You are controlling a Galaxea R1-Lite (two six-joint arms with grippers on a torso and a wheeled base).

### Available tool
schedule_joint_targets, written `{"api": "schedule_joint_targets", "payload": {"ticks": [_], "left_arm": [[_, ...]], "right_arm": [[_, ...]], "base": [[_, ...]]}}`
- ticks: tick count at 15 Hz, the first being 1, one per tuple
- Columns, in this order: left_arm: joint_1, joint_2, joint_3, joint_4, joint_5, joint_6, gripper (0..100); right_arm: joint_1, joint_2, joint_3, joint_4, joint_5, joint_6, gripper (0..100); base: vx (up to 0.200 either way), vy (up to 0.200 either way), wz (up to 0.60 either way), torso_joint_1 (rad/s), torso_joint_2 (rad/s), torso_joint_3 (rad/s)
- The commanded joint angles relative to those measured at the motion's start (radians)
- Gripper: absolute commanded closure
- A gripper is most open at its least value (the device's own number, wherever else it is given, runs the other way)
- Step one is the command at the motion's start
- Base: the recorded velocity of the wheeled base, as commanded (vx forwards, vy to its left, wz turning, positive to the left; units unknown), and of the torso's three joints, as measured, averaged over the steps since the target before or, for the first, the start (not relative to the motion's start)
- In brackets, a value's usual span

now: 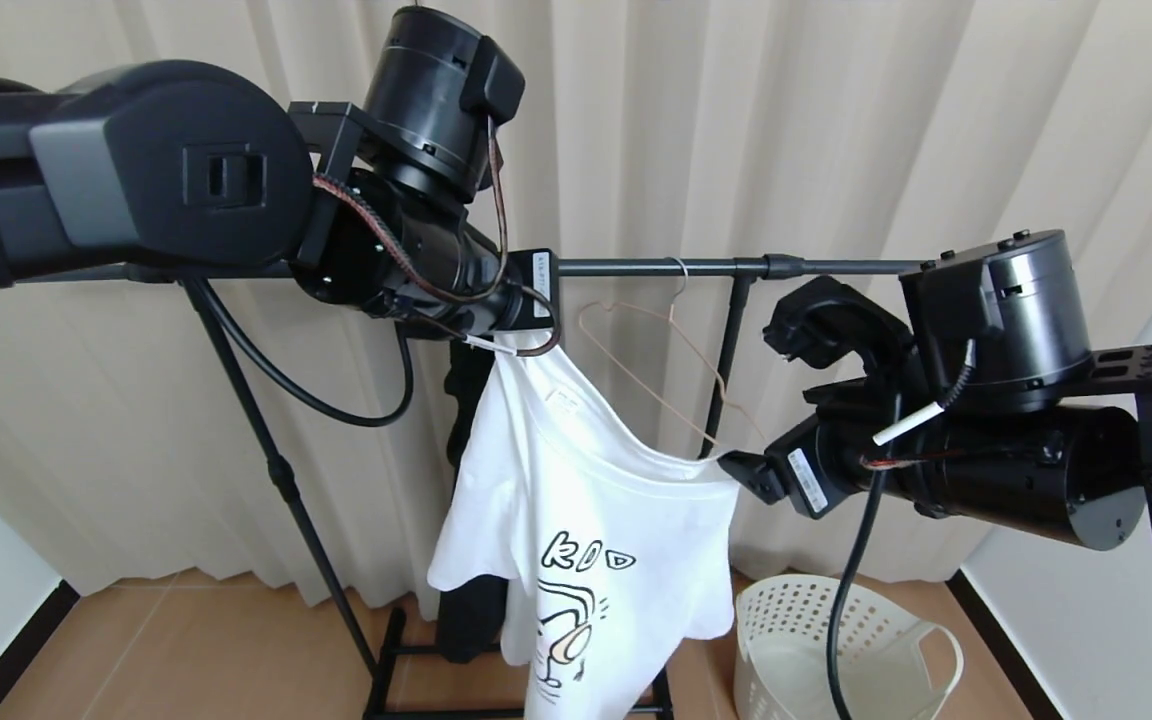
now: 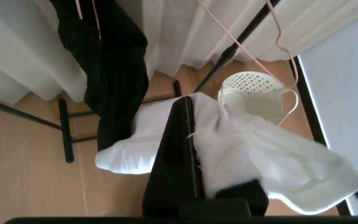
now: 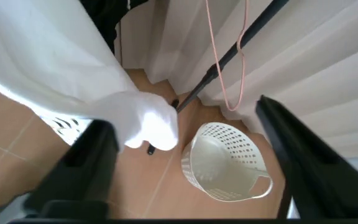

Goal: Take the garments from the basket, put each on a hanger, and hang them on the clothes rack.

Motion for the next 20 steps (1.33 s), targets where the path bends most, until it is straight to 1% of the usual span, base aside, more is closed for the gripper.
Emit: {"api": "schedule_joint_targets", "payload": {"ticks": [1, 2, 4, 5, 6, 7, 8, 9, 10, 11, 12, 13, 14, 17, 20], "left_arm": [[0.000, 0.001, -0.033, 0.000, 0.000, -0.001, 100], [0.000, 0.001, -0.048, 0.000, 0.002, -0.001, 100], [0.000, 0.006, -0.077, 0.000, 0.020, 0.010, 100], [0.000, 0.006, -0.091, 0.000, 0.039, 0.019, 100], [0.000, 0.006, -0.094, 0.000, 0.040, 0.027, 100], [-0.001, 0.004, -0.094, 0.000, 0.040, 0.031, 100], [-0.006, 0.003, -0.093, 0.001, 0.045, 0.033, 100], [-0.007, 0.003, -0.091, 0.003, 0.045, 0.034, 100], [-0.012, 0.001, -0.091, 0.004, 0.045, 0.034, 100], [-0.017, 0.001, -0.090, 0.006, 0.045, 0.034, 100], [-0.026, 0.001, -0.088, 0.006, 0.045, 0.036, 100], [-0.033, 0.000, -0.086, 0.006, 0.045, 0.037, 100], [-0.040, 0.000, -0.085, 0.007, 0.049, 0.037, 100], [-0.066, -0.003, -0.085, 0.009, 0.051, 0.041, 100], [-0.089, -0.006, -0.083, 0.009, 0.051, 0.050, 100]], "right_arm": [[0.000, -0.042, 0.051, -0.002, 0.068, -0.020, 0], [0.000, -0.051, 0.062, -0.002, 0.124, -0.035, 0], [-0.009, -0.060, 0.082, -0.004, 0.193, -0.055, 0], [-0.010, -0.062, 0.100, -0.008, 0.272, -0.068, 0], [-0.010, -0.069, 0.109, -0.010, 0.348, -0.071, 0], [-0.010, -0.077, 0.112, -0.010, 0.394, -0.071, 0], [-0.013, -0.092, 0.114, -0.013, 0.529, -0.072, 0], [-0.013, -0.092, 0.111, -0.025, 0.568, -0.069, 0], [-0.013, -0.082, 0.117, -0.080, 0.583, -0.058, 0], [-0.013, -0.076, 0.122, -0.108, 0.585, -0.049, 0], [-0.013, -0.045, 0.126, -0.203, 0.585, 0.017, 0], [-0.012, -0.033, 0.126, -0.257, 0.585, 0.078, 0], [-0.010, -0.022, 0.122, -0.289, 0.586, 0.116, 0], [-0.010, 0.024, 0.122, -0.358, 0.586, 0.130, 0], [-0.026, 0.055, 0.123, -0.384, 0.586, 0.130, 0]], "base": [[0.000, 0.000, 0.00, 0.000, 0.00, 0.000], [0.000, 0.000, 0.00, 0.000, 0.00, 0.000], [0.000, 0.000, 0.00, 0.000, 0.00, 0.000], [0.000, 0.000, 0.00, 0.000, 0.00, 0.000], [0.000, 0.000, 0.00, 0.000, 0.00, 0.000], [0.000, 0.000, 0.00, 0.000, 0.00, 0.000], [0.000, 0.000, 0.00, 0.000, 0.00, 0.000], [0.000, 0.000, 0.00, 0.000, 0.00, 0.000], [0.000, 0.000, 0.00, 0.000, 0.00, 0.000], [0.000, 0.000, 0.00, 0.000, 0.00, 0.000], [0.000, 0.000, 0.00, 0.000, 0.00, 0.000], [0.000, 0.000, 0.00, 0.000, 0.00, 0.000], [0.000, 0.000, 0.00, 0.000, 0.00, 0.000], [0.000, 0.000, 0.00, 0.000, 0.00, 0.000], [0.000, 0.000, 0.00, 0.000, 0.00, 0.000]]}}
